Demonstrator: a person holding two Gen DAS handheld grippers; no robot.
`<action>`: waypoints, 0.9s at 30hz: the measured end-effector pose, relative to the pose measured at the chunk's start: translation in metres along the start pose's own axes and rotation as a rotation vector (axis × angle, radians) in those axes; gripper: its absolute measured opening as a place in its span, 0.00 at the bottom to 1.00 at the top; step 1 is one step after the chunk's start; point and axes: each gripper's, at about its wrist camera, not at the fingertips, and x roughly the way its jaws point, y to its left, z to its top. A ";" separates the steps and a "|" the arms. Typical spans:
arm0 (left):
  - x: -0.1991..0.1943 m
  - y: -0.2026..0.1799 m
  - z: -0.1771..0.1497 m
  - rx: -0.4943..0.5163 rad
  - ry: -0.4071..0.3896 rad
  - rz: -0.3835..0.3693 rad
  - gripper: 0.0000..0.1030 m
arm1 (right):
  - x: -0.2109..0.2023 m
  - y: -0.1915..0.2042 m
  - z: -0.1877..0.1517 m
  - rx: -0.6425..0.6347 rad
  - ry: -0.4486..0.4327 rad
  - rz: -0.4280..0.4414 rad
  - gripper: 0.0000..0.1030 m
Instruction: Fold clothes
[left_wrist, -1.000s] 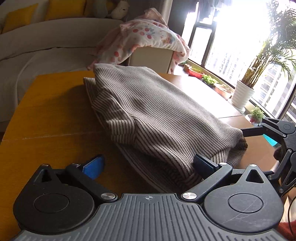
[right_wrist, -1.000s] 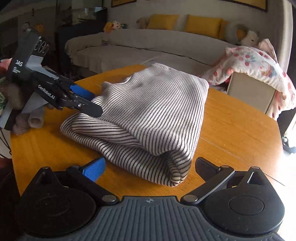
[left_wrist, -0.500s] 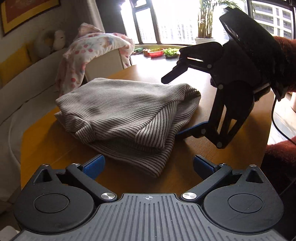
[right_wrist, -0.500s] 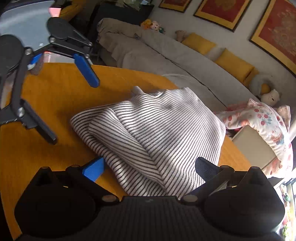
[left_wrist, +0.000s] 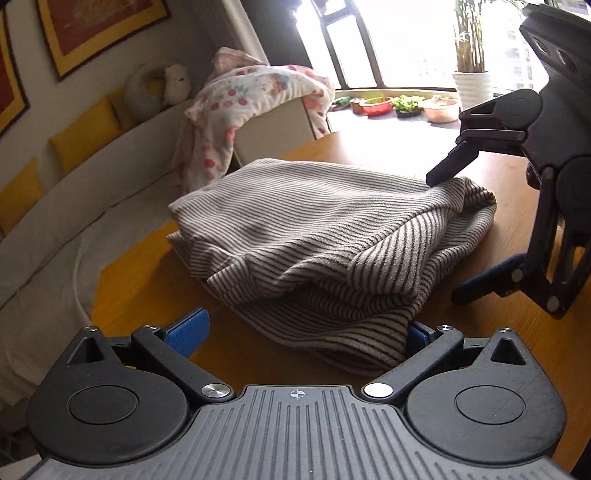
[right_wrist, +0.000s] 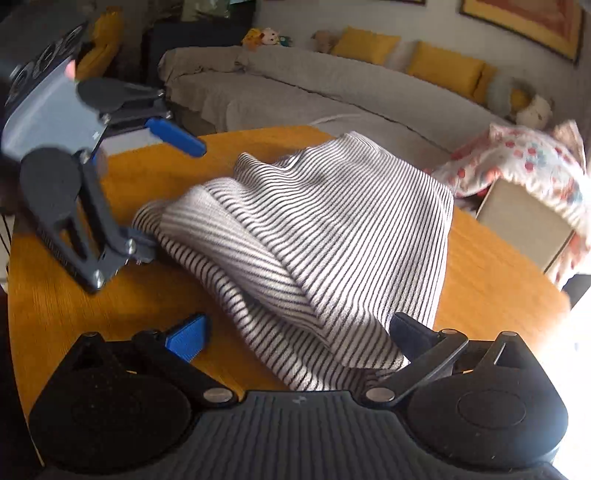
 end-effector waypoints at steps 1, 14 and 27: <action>0.000 0.003 0.001 -0.020 -0.001 -0.007 1.00 | -0.004 0.006 -0.003 -0.054 -0.019 -0.021 1.00; 0.007 0.042 0.008 -0.340 0.026 -0.145 1.00 | 0.032 0.010 0.032 -0.069 -0.001 -0.103 1.00; 0.015 0.049 0.000 -0.413 0.029 -0.194 1.00 | 0.047 -0.008 0.037 0.093 0.064 -0.117 1.00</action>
